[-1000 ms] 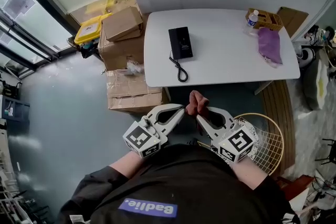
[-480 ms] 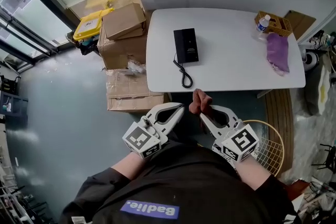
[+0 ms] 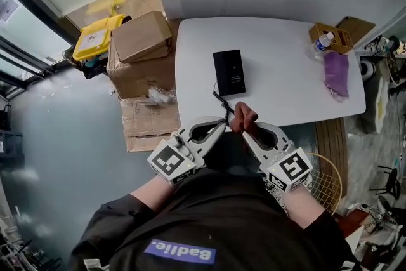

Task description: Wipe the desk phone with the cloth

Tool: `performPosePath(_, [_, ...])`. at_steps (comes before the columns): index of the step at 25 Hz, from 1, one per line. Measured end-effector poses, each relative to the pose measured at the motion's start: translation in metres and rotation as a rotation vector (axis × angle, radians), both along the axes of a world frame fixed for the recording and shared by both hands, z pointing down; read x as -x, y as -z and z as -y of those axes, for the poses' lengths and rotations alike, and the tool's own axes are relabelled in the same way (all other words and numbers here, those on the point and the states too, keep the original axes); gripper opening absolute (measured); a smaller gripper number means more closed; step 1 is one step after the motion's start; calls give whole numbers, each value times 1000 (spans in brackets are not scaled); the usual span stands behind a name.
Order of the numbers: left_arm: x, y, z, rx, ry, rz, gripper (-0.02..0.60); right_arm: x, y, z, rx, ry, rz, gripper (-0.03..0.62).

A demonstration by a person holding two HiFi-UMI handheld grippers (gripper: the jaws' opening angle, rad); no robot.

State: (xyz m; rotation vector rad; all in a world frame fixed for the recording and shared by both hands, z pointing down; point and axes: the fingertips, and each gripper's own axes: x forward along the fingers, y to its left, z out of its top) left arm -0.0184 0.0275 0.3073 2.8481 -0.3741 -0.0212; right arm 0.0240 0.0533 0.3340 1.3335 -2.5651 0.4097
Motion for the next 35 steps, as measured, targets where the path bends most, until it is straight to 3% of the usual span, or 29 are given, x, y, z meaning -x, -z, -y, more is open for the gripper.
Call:
performPosePath(6, [-13,-8,39,24,5,-13,15,-12,-14,45,35,0,9,71])
performPosePath(17, [-47,-45,99,57,130,6,15,-60,-56,131,54,104,-74,71])
performPosePath(24, [-58,-55,138,73,210,-7,15,-80,-92,194,58,169,-207,71])
performPosePath(35, [-53,-55,172,101,291,-3,15,-71,-141,271,54,329,-435,71])
